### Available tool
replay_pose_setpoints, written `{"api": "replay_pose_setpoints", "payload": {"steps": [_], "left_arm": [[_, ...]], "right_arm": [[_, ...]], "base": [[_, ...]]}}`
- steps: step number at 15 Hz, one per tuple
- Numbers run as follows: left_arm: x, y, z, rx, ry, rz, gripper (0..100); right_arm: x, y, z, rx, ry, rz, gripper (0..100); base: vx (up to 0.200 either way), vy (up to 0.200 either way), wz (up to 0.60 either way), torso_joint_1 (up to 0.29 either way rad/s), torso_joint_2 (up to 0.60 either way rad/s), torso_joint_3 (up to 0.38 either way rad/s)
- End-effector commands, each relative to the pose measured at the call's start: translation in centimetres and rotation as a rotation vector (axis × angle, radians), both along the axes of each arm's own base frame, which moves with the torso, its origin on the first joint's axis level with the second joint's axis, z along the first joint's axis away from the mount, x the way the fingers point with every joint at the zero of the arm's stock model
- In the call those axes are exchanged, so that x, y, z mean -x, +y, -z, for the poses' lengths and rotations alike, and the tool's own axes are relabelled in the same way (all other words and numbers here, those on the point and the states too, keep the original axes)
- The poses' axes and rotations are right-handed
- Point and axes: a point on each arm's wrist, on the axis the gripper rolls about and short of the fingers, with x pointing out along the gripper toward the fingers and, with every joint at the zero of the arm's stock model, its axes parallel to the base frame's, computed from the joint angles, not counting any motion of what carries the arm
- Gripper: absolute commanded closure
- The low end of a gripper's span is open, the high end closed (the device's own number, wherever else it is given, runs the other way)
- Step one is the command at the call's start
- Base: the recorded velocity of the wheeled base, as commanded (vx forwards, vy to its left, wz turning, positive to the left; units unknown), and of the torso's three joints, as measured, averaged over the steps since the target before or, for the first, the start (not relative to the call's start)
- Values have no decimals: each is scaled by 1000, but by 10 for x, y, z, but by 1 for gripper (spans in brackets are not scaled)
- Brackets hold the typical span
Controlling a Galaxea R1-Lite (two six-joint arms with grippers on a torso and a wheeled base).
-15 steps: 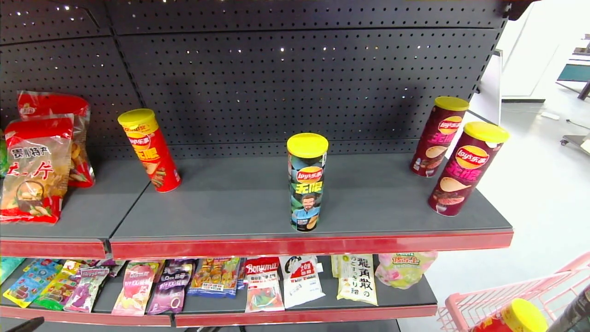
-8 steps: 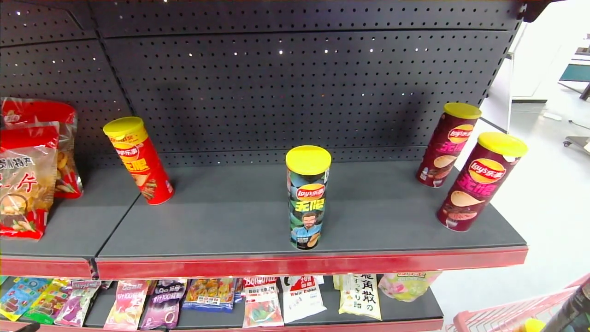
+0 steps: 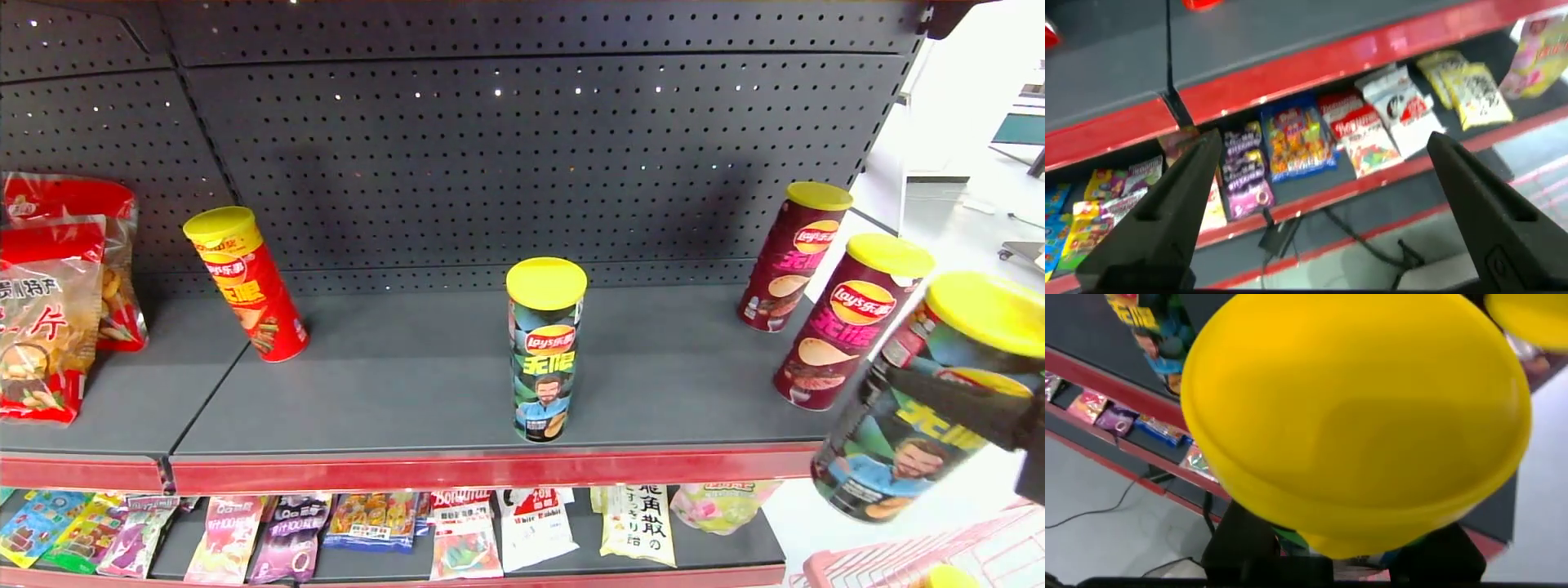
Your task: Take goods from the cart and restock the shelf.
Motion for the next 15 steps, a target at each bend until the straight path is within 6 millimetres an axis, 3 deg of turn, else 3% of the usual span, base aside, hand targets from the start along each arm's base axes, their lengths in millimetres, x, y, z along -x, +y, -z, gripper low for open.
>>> {"api": "replay_pose_setpoints", "payload": {"steps": [1,5,15], "left_arm": [[8,1,3,34,-86,-2,0],[7,1,7,123,-104,-23,0],[7,1,8,72,-114,-8,0]], "right_arm": [[-64,36,-5,4,44,-95,100],[-118,61,-7,-7,56,-153,100],[-200,102,1,-29,-4,-211,100]], "base": [[0,0,0,0,0,0],[0,0,0,0,0,0],[0,0,0,0,0,0]]}}
